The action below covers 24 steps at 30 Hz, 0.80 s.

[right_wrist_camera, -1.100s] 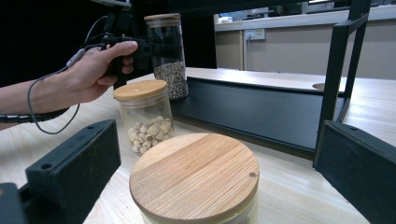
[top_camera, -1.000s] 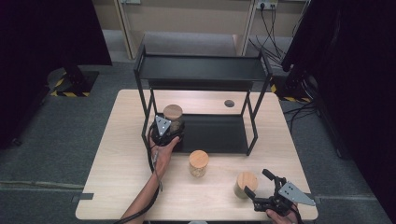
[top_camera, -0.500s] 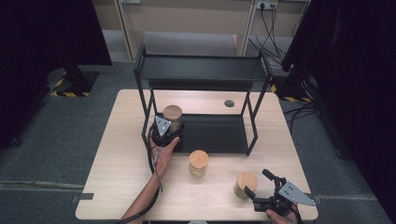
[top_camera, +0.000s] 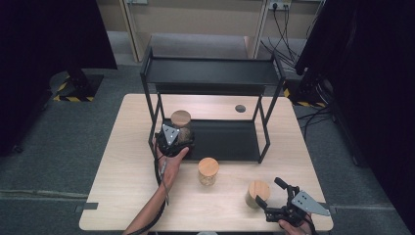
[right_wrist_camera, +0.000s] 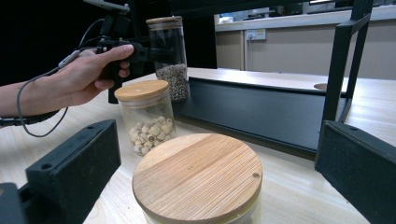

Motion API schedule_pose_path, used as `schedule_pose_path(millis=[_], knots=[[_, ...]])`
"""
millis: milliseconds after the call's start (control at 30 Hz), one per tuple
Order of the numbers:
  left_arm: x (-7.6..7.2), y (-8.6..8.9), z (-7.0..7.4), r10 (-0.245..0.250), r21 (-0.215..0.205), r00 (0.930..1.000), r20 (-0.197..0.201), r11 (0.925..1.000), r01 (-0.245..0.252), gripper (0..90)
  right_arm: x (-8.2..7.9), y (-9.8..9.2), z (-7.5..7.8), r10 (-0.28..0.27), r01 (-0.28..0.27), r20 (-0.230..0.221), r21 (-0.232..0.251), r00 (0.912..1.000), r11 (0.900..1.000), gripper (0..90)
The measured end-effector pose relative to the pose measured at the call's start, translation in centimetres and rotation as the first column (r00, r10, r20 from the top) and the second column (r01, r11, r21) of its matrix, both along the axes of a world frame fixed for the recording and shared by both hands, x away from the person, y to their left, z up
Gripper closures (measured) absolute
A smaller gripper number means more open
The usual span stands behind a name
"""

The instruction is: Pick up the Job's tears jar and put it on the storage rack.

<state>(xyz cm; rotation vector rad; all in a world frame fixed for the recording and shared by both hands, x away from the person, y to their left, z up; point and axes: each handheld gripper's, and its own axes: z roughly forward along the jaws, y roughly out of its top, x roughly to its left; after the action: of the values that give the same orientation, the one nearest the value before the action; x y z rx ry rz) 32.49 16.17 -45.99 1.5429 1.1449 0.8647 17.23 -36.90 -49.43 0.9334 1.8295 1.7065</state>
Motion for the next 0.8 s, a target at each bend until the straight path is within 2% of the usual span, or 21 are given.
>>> schedule_pose_path(millis=[200,433,800], knots=[[-0.6,-0.1,0.3,-0.006,-0.006,0.9999,0.015,1.0000,0.006,2.9,0.0,0.0,0.0,0.000,0.000,0.000,0.000,1.0000,1.000,0.5],[-1.1,0.2,0.4,-0.011,-0.010,0.9998,0.014,0.9999,0.011,2.8,0.0,0.0,0.0,-0.001,0.001,0.000,0.001,1.0000,1.000,0.5],[-2.6,0.9,0.3,-0.046,-0.015,0.9985,0.029,0.9988,0.046,2.9,0.0,0.0,0.0,-0.001,0.001,0.001,0.000,1.0000,1.000,0.5]])
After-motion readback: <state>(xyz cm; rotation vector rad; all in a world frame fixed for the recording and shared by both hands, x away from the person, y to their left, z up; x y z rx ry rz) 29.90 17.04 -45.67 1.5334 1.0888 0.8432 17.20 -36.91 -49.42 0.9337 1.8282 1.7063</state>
